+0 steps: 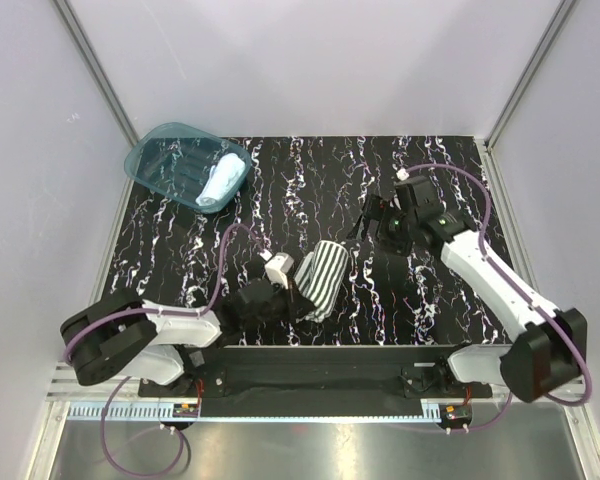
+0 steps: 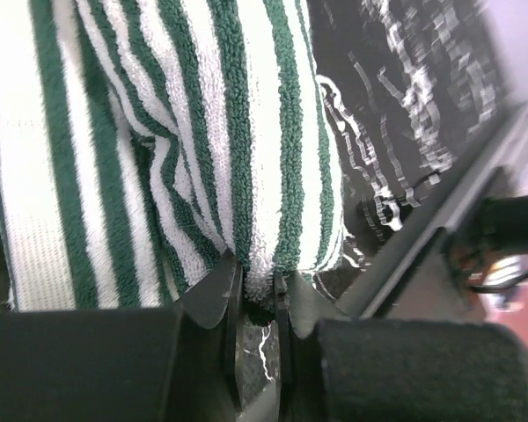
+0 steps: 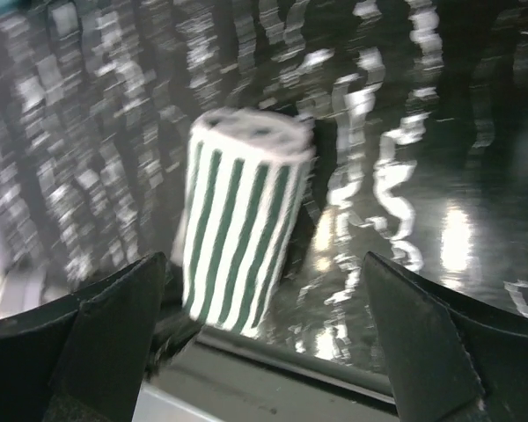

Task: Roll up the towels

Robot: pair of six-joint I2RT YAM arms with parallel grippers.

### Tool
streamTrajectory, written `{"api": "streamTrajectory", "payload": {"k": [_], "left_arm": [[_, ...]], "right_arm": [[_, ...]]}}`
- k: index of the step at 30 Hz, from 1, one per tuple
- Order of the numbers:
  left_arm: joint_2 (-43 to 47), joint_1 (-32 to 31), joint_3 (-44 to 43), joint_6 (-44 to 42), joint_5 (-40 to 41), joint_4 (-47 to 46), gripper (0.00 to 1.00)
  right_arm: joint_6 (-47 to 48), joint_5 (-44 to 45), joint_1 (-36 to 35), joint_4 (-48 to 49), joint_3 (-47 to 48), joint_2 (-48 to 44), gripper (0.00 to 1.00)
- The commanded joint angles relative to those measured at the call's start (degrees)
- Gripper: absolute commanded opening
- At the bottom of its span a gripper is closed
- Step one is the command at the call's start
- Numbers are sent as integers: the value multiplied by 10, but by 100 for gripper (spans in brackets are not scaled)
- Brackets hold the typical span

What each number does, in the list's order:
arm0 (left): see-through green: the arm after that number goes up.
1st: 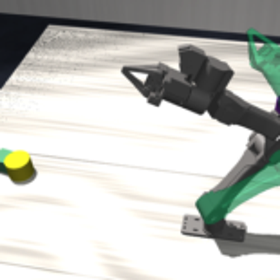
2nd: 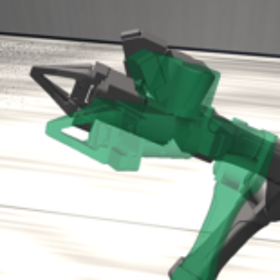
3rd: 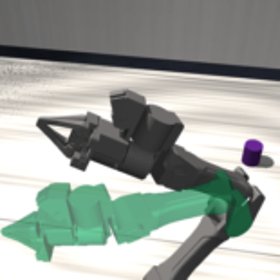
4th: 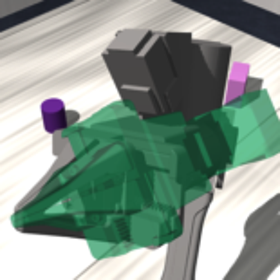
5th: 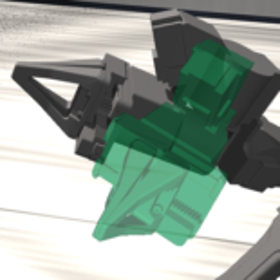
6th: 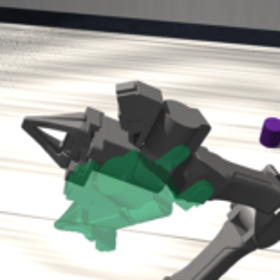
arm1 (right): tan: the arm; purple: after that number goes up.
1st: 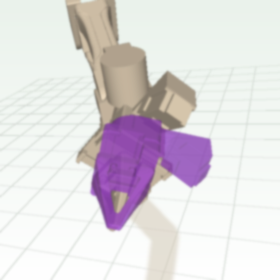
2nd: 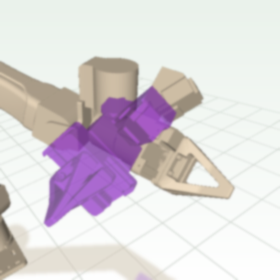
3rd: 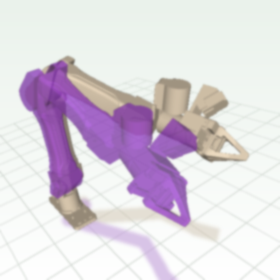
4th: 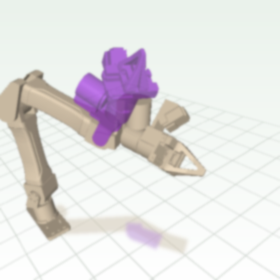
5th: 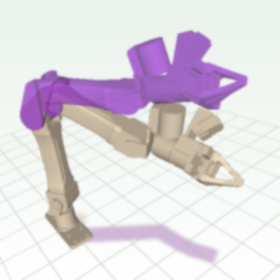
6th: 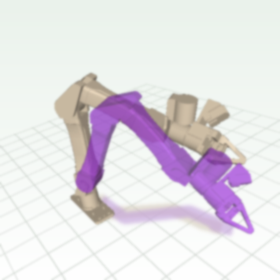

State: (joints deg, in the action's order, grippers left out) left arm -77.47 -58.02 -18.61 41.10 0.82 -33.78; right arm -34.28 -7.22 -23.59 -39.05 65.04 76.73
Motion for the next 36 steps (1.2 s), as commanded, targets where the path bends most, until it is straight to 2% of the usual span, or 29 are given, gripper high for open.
{"api": "streamTrajectory", "payload": {"k": [1,4,6,11,20,28,36], "left_arm": [[-1,30,49,73,-86,-102,0],[-40,63,94,123,-134,-216,0],[-75,93,124,169,-172,-331,0],[-258,150,165,281,-232,-617,0],[-266,164,152,289,-249,-617,0],[-293,164,154,288,-260,-617,0],[-306,167,151,289,-266,-617,0]], "right_arm": [[0,-130,-5,112,-61,-42,100],[-25,-181,-5,185,-132,-59,100],[-54,-206,-4,247,-183,-61,100],[-109,-242,-5,381,-283,-53,100],[-163,-222,-42,630,-382,45,100],[-189,-188,-82,747,-390,142,99],[-199,-177,-107,833,-386,187,95]]}}
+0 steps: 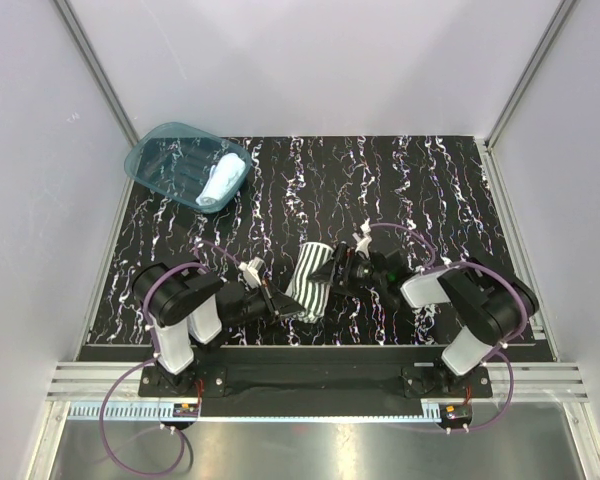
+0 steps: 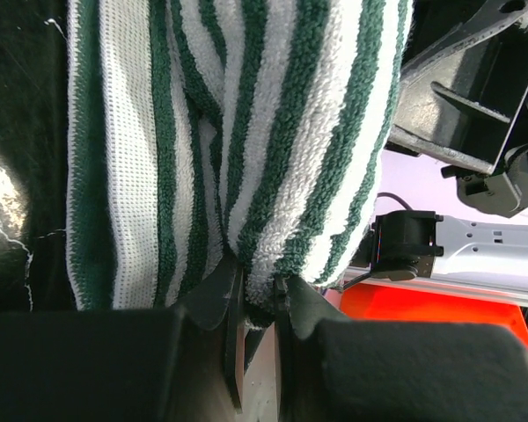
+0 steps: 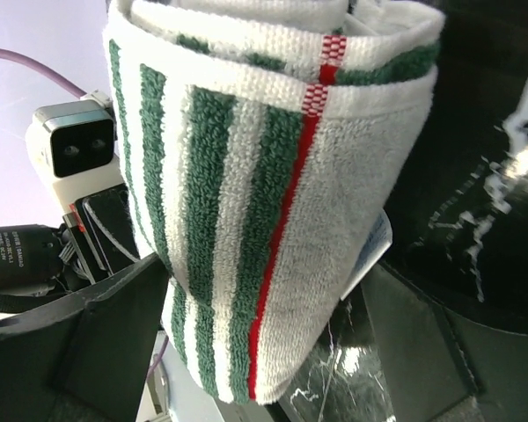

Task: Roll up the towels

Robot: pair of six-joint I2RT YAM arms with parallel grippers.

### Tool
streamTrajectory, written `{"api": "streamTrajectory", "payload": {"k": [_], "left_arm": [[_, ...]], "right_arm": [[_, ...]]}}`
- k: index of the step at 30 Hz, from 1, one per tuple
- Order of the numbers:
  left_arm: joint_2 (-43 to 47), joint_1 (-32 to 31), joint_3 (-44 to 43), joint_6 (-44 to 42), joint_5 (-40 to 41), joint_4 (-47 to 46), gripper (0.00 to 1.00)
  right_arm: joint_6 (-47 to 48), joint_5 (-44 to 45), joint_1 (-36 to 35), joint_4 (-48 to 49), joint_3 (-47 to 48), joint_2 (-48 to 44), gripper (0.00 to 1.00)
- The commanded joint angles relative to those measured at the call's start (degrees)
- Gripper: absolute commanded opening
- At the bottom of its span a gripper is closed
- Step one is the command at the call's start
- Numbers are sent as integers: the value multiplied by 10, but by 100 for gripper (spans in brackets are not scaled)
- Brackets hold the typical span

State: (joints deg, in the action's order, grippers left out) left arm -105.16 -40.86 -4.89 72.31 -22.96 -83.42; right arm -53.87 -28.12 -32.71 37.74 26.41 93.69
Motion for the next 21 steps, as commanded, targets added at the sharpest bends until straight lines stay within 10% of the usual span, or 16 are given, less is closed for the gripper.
{"api": "streamTrajectory", "payload": {"k": [1,4,5,7,11,13,21], "left_arm": [[-29,-4,12,-24,-30,-120,0],[-31,-4,6,-21,-35,-120,2],[-32,-4,4,-17,-36,-120,6],[-30,-4,9,-15,-31,-121,28],[-8,-3,21,-15,-25,-110,47],[5,-2,24,-12,-25,-105,99],[153,-2,9,-27,-20,29,99]], "right_arm": [[-4,32,-18,74,0,28,91],[-15,28,-30,117,3,55,73],[-19,25,-32,131,5,62,52],[-31,25,-39,149,4,74,39],[-34,32,-39,144,3,62,32],[-14,39,-39,89,17,34,33],[54,61,-21,-103,63,-113,33]]}}
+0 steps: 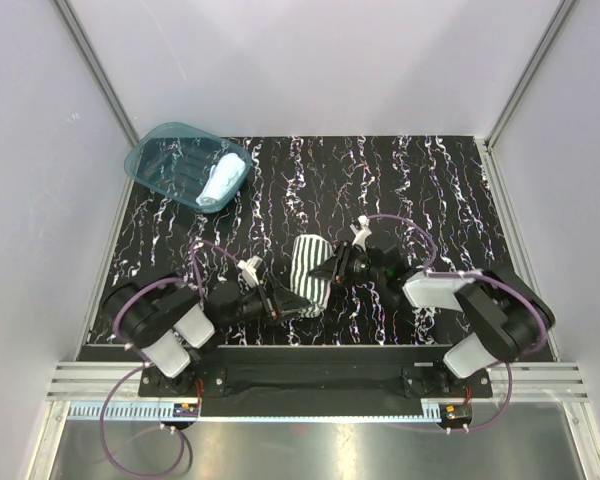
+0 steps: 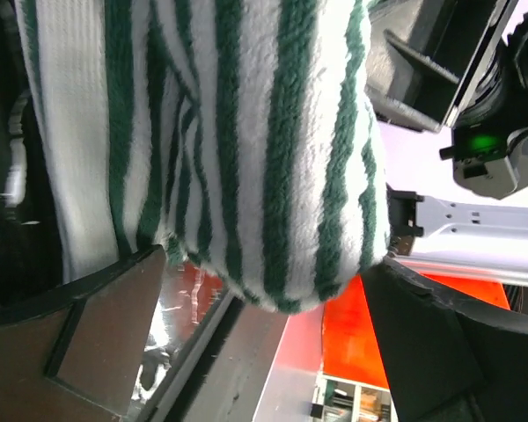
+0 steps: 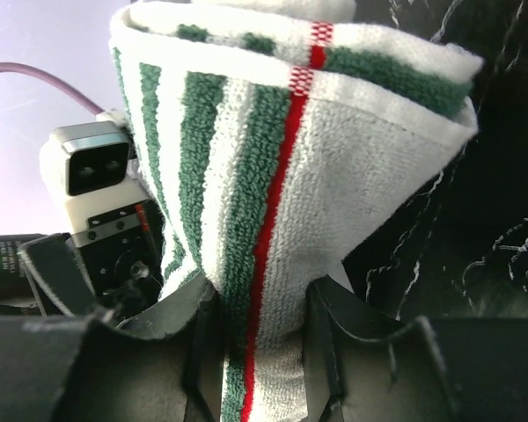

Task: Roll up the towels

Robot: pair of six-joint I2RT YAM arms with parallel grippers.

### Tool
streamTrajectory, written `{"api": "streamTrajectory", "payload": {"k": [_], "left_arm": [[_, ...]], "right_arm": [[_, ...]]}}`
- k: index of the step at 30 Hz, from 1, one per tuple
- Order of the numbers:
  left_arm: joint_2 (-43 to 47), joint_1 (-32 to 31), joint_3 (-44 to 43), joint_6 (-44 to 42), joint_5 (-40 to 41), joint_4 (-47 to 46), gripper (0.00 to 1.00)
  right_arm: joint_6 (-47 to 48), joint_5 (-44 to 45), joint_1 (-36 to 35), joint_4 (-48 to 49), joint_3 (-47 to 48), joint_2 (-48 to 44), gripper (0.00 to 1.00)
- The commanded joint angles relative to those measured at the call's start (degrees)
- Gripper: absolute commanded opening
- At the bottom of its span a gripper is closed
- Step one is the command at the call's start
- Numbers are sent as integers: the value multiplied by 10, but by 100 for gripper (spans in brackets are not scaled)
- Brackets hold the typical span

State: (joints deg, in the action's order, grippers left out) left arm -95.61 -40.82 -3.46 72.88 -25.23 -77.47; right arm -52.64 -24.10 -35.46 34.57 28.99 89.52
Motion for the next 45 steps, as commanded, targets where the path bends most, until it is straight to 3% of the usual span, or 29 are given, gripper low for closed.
{"api": "streamTrajectory", "payload": {"k": [1,3,6,7,10,15,20,26,33,45], "left_arm": [[80,-2,-15,-45,2,33,99],[156,-3,-44,-67,2,122,99],[274,-3,-139,-156,30,363,99],[298,-3,-204,-210,45,490,99],[357,-1,-292,-276,96,629,99],[380,9,-358,-330,169,739,99],[365,42,-376,-341,152,743,99],[362,86,-365,-316,54,631,99],[344,92,-370,-275,-21,518,99],[264,135,-343,-140,-123,317,99]], "right_arm": [[65,23,10,-130,56,-86,33],[91,40,18,-190,76,-128,33],[140,63,25,-303,127,-164,33],[159,68,26,-344,152,-170,33],[180,82,27,-421,194,-193,33],[196,85,27,-491,274,-224,33],[195,64,27,-535,331,-244,33],[165,1,27,-493,339,-264,33],[163,10,27,-495,343,-269,33],[41,-118,27,-270,322,-282,34]]}}
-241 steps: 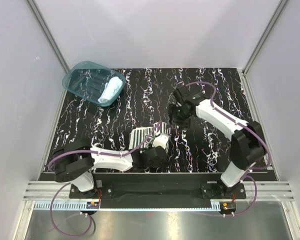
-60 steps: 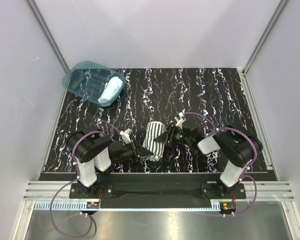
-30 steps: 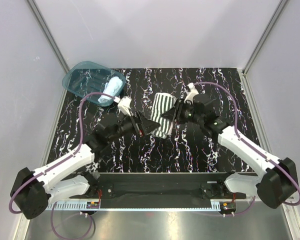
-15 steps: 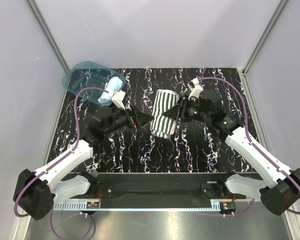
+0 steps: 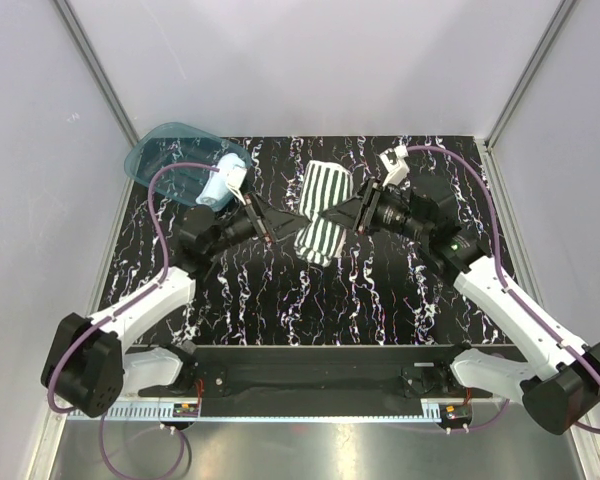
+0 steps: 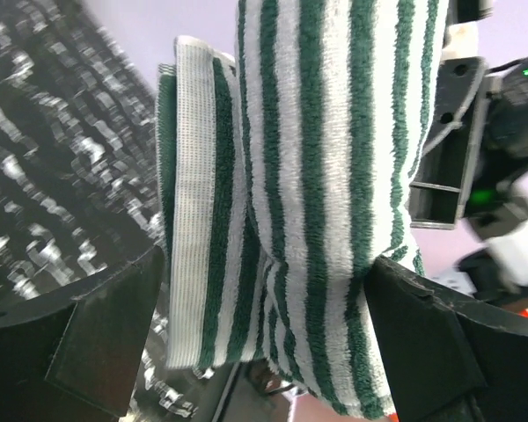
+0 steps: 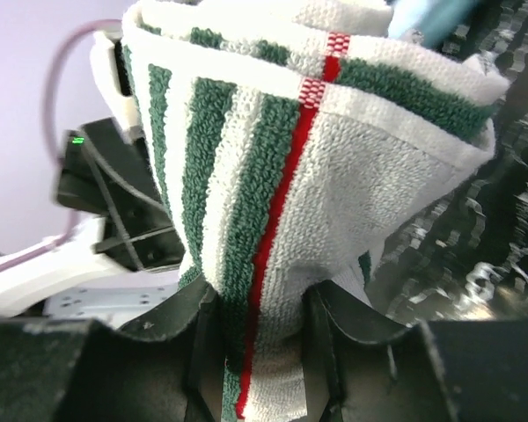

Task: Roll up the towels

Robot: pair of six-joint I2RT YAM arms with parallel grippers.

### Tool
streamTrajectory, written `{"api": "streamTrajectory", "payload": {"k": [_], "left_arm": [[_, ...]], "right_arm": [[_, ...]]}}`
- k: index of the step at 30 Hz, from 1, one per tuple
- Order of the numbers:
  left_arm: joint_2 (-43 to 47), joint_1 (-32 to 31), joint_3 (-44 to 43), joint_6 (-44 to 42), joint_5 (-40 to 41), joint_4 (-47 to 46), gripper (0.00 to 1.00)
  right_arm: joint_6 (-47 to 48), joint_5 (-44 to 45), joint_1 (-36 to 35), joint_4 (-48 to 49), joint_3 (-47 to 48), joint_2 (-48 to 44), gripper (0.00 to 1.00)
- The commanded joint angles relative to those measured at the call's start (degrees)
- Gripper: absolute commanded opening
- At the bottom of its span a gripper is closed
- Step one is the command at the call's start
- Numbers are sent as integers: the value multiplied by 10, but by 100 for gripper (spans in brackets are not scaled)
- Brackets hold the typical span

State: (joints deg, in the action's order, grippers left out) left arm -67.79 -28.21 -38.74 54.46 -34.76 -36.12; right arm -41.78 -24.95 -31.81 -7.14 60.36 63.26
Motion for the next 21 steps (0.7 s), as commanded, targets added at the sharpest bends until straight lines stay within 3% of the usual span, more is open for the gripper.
{"api": "streamTrajectory", "payload": {"k": [1,8,11,12,15,19,21], "left_arm": [[-23,10,11,51,-37,-110,99],[-91,18,5,155,-107,-299,99],[-114,18,-4,184,-125,-342,87],[-115,19,-5,184,-128,-341,64],[-108,24,-14,164,-131,-292,14],[-84,26,-32,89,-119,-162,10],[-67,26,-52,22,-105,-44,3]], "right_arm": [[-82,-127,-11,169,5,-17,34],[-161,-156,-10,308,-25,-8,34],[-145,-149,-10,289,-25,-10,34],[-139,-147,-10,274,-24,-12,34],[-102,-128,-11,214,-15,-24,34],[-64,-101,-11,151,-2,-31,35],[-54,-97,-10,132,3,-31,36]]}}
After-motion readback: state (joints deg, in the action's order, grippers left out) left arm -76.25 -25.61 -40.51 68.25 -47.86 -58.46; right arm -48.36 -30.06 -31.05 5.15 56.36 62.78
